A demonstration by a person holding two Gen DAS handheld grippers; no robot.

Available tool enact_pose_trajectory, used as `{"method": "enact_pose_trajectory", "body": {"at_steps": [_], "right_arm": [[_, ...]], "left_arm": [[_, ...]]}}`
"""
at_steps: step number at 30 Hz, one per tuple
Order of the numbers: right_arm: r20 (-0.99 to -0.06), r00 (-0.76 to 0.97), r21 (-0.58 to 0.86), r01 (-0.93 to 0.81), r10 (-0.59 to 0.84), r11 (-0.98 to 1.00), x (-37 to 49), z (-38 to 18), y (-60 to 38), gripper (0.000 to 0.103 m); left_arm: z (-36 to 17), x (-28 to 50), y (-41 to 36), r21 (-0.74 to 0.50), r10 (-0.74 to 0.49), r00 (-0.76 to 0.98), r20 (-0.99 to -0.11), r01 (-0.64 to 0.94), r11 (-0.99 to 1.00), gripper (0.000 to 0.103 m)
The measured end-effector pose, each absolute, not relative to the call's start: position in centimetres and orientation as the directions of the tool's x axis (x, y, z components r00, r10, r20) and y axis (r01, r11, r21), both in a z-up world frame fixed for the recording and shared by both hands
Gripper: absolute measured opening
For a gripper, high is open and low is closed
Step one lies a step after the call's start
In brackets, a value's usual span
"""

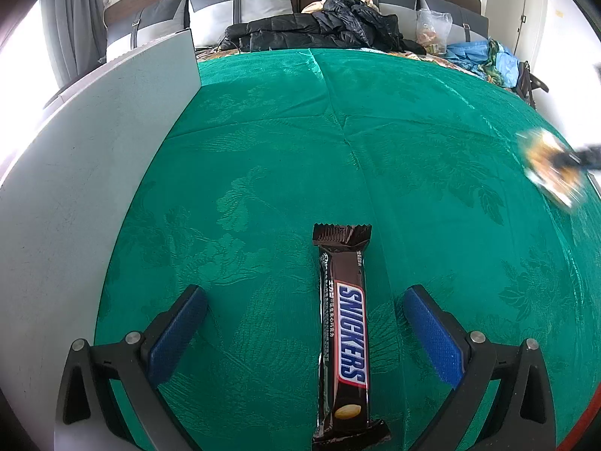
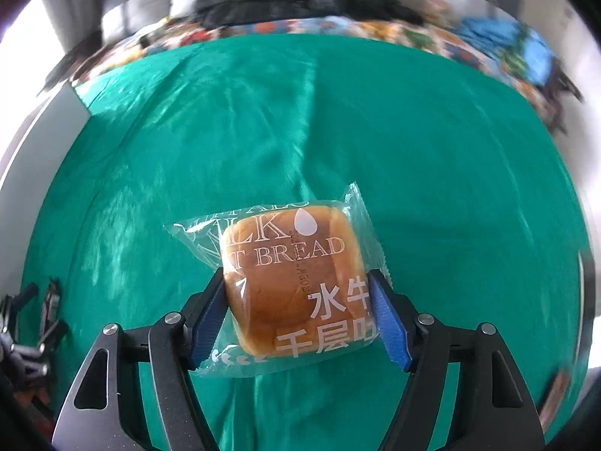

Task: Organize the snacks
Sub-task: 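Hold the bread loaf in the right tool while the left tool holds the Snickers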

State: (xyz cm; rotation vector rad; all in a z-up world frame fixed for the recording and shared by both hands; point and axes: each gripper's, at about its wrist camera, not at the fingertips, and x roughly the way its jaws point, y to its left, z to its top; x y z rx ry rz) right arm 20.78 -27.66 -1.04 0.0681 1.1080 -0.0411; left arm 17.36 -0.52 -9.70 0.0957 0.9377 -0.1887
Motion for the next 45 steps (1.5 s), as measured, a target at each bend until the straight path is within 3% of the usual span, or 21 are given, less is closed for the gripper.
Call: {"method": "enact_pose_trajectory", "body": {"at_steps": [4,9,14,19,28,45], "right_arm": [[-0.885,0.465,0.082,0.179,-0.011,0.98,14.8,-0.9,-27.9,0.077],[-0.88,0.473,-0.007,0.065,-0.037,0.998,13.7,-2.8,-26.0,0.089],[-0.878,0.478,0.014,0.055,-0.013,0.998,15.2,-3.9,-26.6,0.099],[-0.837,0.547,0.056,0.058,0.016,0.997,14.4,-4.5,-27.1,0.099],[-0.757,0.651,0.004,0.095,-0.059,0.995,12.9,-5.4,-25.7,0.099],[-0.758,0.651,0.04,0.1,-0.035,0.994,12.8,-5.6,-26.4,0.099]], "left_arm": [[-9.7,17.4,-0.5,0.0,-0.12,0.577,-0.808,0.203,0.979,0.103],[-9.7,17.4,-0.5,0.0,-0.119,0.577,-0.808,0.203,0.979,0.103],[-9.7,17.4,-0.5,0.0,-0.119,0.577,-0.808,0.203,0.979,0.103],[-9.8,17.4,-0.5,0.0,-0.119,0.577,-0.808,0.203,0.979,0.103],[-9.8,17.4,-0.5,0.0,-0.119,0.577,-0.808,0.203,0.979,0.103],[-9.8,17.4,-0.5,-0.001,-0.12,0.577,-0.808,0.203,0.979,0.103]]}}
